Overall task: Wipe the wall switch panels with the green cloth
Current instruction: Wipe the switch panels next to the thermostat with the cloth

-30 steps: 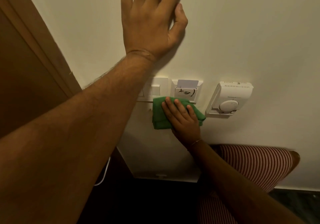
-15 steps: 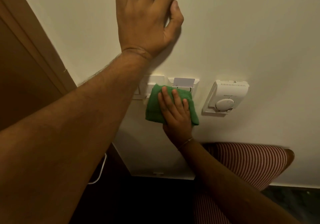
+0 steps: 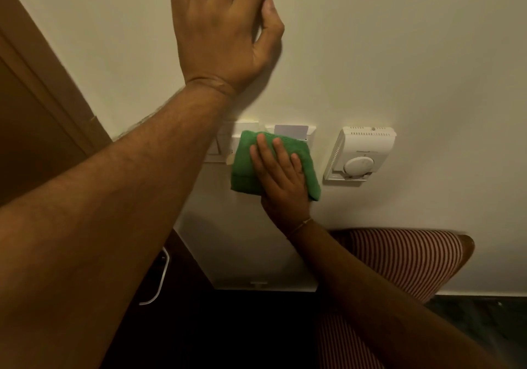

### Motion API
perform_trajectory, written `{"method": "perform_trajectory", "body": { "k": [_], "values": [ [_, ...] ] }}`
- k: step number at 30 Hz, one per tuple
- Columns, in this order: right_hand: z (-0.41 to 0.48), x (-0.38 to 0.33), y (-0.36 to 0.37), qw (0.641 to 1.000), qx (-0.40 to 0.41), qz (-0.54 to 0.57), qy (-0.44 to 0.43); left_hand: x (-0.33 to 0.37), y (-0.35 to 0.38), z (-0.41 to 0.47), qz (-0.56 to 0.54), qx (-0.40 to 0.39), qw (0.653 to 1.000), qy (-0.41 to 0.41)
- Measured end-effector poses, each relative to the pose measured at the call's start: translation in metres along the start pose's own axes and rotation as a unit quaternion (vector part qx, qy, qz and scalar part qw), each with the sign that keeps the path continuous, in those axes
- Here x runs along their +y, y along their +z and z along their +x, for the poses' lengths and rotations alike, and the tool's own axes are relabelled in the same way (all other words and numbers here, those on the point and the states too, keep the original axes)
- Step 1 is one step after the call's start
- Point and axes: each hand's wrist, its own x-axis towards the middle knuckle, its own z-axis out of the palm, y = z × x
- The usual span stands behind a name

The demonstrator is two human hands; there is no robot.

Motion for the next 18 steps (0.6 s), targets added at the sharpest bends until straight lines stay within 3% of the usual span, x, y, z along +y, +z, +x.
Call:
{"method": "perform_trajectory", "body": {
  "k": [2, 9, 15, 18],
  "values": [
    [-0.007, 0.012, -0.005, 1.0, 0.008, -0.019, -0.006, 0.001, 0.0, 0.001, -0.008, -0.002, 1.0, -0.001],
    [-0.015, 0.015, -0.013, 0.992, 0.024, 0.053, 0.112, 0.003, -0.003, 0.0, -0.007, -0.008, 1.0, 0.0],
    [0.0, -0.005, 0.0, 0.998, -0.033, 0.039, -0.042, 0.0, -0.001, 0.001, 0.006, -0.002, 1.0, 0.003],
    [-0.009, 0.011, -0.005, 0.999, -0.019, 0.039, -0.031, 0.001, -0.003, 0.002, 0.009, -0.009, 1.0, 0.005]
  ]
}}
